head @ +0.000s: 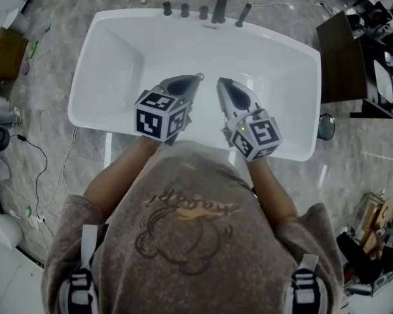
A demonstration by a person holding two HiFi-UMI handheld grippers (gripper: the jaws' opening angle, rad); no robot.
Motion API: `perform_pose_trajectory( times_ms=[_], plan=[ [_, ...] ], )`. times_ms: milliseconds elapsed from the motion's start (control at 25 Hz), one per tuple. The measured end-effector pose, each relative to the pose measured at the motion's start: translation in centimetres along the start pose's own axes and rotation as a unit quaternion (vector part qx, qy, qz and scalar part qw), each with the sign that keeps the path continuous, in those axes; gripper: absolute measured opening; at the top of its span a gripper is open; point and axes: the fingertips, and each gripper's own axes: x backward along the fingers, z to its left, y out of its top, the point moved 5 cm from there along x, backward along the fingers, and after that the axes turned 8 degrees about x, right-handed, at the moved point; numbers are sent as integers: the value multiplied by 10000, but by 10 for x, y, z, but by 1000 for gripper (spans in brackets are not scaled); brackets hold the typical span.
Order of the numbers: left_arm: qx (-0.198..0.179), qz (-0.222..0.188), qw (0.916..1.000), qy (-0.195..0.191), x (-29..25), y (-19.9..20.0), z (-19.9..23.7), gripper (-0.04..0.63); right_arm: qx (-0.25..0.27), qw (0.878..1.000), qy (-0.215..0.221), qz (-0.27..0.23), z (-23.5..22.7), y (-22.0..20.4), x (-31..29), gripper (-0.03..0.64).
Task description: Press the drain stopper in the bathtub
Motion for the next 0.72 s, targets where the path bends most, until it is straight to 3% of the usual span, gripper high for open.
perform_pose_trajectory(
  times_ms=[280, 520, 720],
  plan=[
    [-333, -493, 9973, -423, 26, 9, -19, 1, 241, 9993, 151, -259, 16, 17, 19, 2],
    [-1086, -1197, 9831, -860, 45, 14, -32, 2, 283, 9955, 529, -728, 22, 26, 27, 2],
    [-1068, -1406, 9802, -893, 51, 16, -27, 0, 480, 9921, 771, -864, 31, 29, 27, 2]
  ],
)
